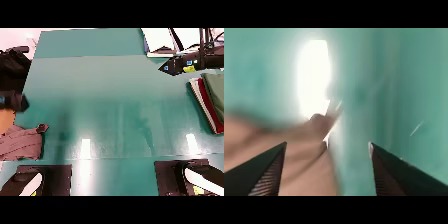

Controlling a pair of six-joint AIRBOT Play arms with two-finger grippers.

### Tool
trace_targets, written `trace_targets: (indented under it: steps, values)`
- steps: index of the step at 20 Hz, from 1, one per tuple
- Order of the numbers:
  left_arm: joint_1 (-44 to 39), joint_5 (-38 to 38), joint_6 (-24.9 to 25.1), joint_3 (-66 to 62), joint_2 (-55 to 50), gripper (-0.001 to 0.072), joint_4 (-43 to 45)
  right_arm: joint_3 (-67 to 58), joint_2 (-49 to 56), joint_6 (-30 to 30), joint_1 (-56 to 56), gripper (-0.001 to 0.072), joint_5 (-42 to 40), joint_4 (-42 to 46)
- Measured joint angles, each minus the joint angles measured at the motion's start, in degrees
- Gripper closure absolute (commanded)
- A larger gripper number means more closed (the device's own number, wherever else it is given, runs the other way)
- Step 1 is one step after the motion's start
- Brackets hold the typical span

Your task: Fold the shirts.

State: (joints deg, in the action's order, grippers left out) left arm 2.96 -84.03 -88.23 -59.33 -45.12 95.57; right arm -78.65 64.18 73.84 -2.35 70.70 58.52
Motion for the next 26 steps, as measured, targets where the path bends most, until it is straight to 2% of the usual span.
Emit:
trace_targets:
  steps: [5,10,11,12,13,15,16,17,22,26]
  values:
    - [5.22,1.07,-1.29,16.96,2.14,0.0095,5.46,0.63,0.0,0.0,0.0,0.0694,-0.2,-0.04]
    - [6.32,6.43,-2.43,24.5,2.58,0.0097,6.95,0.74,0.0,0.0,0.0,0.0694,-0.26,-0.07]
    - [6.4,7.17,-2.58,25.11,2.58,0.0133,7.1,0.74,0.0,0.0,0.0,0.0694,-0.26,-0.07]
    - [6.47,7.65,-2.73,25.51,2.6,0.0328,7.26,0.74,0.0,0.0,0.0,0.0694,-0.26,-0.09]
    - [6.51,7.91,-2.91,25.86,2.62,0.0453,7.26,0.74,0.0,0.0,0.0,0.0694,-0.26,-0.15]
    - [6.56,8.02,-3.04,26.25,2.64,0.0462,7.41,0.74,0.0,0.0,0.0,0.0694,-0.26,-0.31]
    - [6.6,8.07,-3.15,26.36,2.64,0.0613,7.43,0.63,0.0,0.0,0.0,0.0694,-0.24,-0.33]
    - [6.6,8.11,-3.21,26.45,2.64,0.0682,7.43,0.28,0.0,0.0,0.0,0.0694,-0.22,-0.37]
    - [6.62,7.72,-3.23,22.53,2.64,0.0684,7.19,-6.29,0.0,0.0,0.0,0.0695,0.2,-0.44]
    - [2.4,7.02,-3.21,5.68,2.64,0.0687,5.92,-14.86,0.0,0.0,0.0,0.0695,0.26,-0.37]
